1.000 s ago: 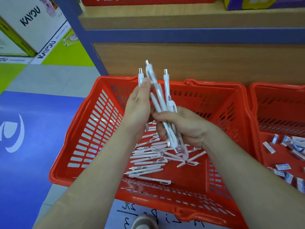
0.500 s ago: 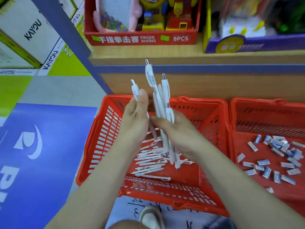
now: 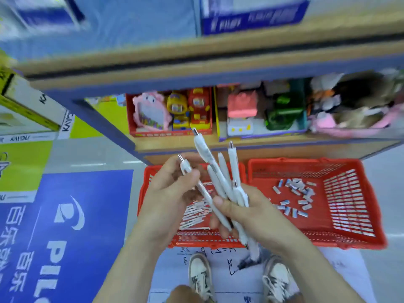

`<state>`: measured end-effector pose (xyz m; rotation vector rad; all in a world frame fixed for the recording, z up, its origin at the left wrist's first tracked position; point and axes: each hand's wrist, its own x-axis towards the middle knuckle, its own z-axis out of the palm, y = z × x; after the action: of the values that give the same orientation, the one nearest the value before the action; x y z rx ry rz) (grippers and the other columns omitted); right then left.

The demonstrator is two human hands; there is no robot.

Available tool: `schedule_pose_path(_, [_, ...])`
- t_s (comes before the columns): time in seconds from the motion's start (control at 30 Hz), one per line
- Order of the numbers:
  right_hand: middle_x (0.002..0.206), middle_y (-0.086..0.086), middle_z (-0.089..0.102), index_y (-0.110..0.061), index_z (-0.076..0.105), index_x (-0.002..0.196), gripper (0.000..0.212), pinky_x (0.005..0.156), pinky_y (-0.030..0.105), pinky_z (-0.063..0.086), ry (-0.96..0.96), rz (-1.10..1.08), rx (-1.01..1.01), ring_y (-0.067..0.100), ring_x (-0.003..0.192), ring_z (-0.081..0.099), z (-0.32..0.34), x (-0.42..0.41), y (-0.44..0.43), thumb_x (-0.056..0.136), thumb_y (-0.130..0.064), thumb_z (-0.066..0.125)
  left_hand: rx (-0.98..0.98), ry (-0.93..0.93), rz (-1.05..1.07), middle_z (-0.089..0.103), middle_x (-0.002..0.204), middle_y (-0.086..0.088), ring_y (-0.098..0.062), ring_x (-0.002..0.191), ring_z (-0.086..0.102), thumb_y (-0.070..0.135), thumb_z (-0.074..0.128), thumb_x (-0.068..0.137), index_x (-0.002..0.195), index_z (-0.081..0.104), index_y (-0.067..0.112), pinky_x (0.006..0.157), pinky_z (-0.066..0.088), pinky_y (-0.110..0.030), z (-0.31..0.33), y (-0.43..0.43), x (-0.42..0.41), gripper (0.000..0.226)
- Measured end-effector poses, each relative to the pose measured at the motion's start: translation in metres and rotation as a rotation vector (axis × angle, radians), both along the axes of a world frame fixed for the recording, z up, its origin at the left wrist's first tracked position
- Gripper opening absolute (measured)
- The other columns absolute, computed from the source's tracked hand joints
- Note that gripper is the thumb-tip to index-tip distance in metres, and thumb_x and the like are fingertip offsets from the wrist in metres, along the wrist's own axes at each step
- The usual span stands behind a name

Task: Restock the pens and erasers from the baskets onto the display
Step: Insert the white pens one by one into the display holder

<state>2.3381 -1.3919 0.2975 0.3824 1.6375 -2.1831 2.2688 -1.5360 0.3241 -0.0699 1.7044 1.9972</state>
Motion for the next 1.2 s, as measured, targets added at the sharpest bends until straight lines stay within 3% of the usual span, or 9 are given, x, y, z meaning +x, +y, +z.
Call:
schedule_pose_path(0.07, [0.076,0.014,0.070,-0.002,0.058,0.103,0.033,0.061,0.040,0.044,-0.010,-0.030,-0.017,0.026,0.060,0.057,0.044,0.012,0.015,0.087,-0.031,0.062,-0.033,0.044,-0.079,0.064,0.081,-0.008,-0.025,0.078,0.060,0.016,0.069,0.077,0.091,0.069,0.015,0.072,0.054,-0.038,0.047,0.003,0.003,0.014])
schedule_pose_path(0.2, [0.073,0.013,0.068,-0.007,0.059,0.097,0.027,0.053,0.028,0.044,-0.021,-0.099,0.029,0.024,0.057,0.055,0.124,0.028,0.041,0.088,-0.031,0.064,-0.108,0.152,0.028,0.064,0.072,-0.015,-0.017,0.064,0.060,0.013,0.074,0.067,0.083,0.066,0.005,0.058,0.053,-0.021,0.129,0.031,0.008,0.020])
schedule_pose_path(0.33, [0.059,0.010,0.058,-0.007,0.056,0.081,0.025,0.046,0.026,0.041,-0.037,-0.274,0.046,0.021,0.049,0.048,0.192,0.041,0.067,0.082,-0.031,0.063,-0.103,0.270,-0.042,0.059,0.057,-0.006,-0.017,0.050,0.055,0.016,0.073,0.062,0.077,0.059,0.002,0.049,0.049,-0.022,0.202,0.068,0.011,0.025])
schedule_pose_path(0.43, [0.055,0.009,0.052,-0.011,0.055,0.076,0.022,0.040,0.023,0.037,-0.045,-0.427,-0.003,0.018,0.044,0.043,0.224,0.050,0.086,0.080,-0.030,0.065,-0.041,0.258,-0.150,0.058,0.063,-0.007,-0.016,0.054,0.056,0.015,0.069,0.069,0.086,0.060,0.000,0.054,0.052,-0.023,0.238,0.099,0.014,0.024])
schedule_pose_path(0.53, [0.054,0.008,0.049,-0.010,0.053,0.076,0.020,0.038,0.022,0.036,-0.052,-0.518,-0.047,0.016,0.042,0.041,0.247,0.058,0.117,0.081,-0.026,0.064,0.014,0.243,-0.225,0.064,0.077,-0.010,-0.018,0.065,0.060,0.019,0.066,0.072,0.093,0.065,0.007,0.064,0.055,-0.027,0.263,0.135,0.021,0.024])
schedule_pose_path(0.67, [0.059,0.012,0.055,-0.009,0.058,0.075,0.023,0.037,0.021,0.035,-0.003,-0.480,-0.001,0.016,0.039,0.041,0.272,0.070,0.178,0.078,-0.031,0.063,-0.011,0.262,-0.200,0.069,0.086,-0.014,-0.012,0.073,0.066,0.007,0.064,0.081,0.094,0.063,0.004,0.063,0.054,-0.020,0.290,0.196,0.037,0.014])
schedule_pose_path(0.87, [0.057,0.011,0.055,-0.004,0.060,0.089,0.020,0.038,0.022,0.035,-0.026,-0.382,0.030,0.016,0.040,0.042,0.303,0.099,0.291,0.089,-0.024,0.059,-0.042,0.345,-0.096,0.067,0.069,-0.010,-0.017,0.064,0.063,0.008,0.069,0.078,0.107,0.057,0.021,0.063,0.054,-0.027,0.315,0.300,0.071,0.034])
schedule_pose_path(1.03, [0.055,0.009,0.050,-0.008,0.060,0.090,0.031,0.042,0.027,0.034,-0.039,-0.388,0.035,0.018,0.042,0.041,0.313,0.108,0.350,0.081,-0.037,0.067,0.011,0.342,-0.076,0.064,0.077,-0.026,-0.018,0.058,0.060,0.015,0.065,0.081,0.098,0.061,0.014,0.059,0.054,-0.032,0.337,0.355,0.083,0.018])
schedule_pose_path(1.2, [0.054,0.007,0.048,-0.007,0.059,0.094,0.019,0.040,0.023,0.037,-0.071,-0.505,-0.063,0.016,0.043,0.040,0.315,0.105,0.377,0.088,-0.025,0.062,0.046,0.283,-0.140,0.070,0.086,-0.008,-0.018,0.073,0.064,0.029,0.053,0.085,0.095,0.068,0.014,0.063,0.055,-0.033,0.350,0.380,0.075,0.024])
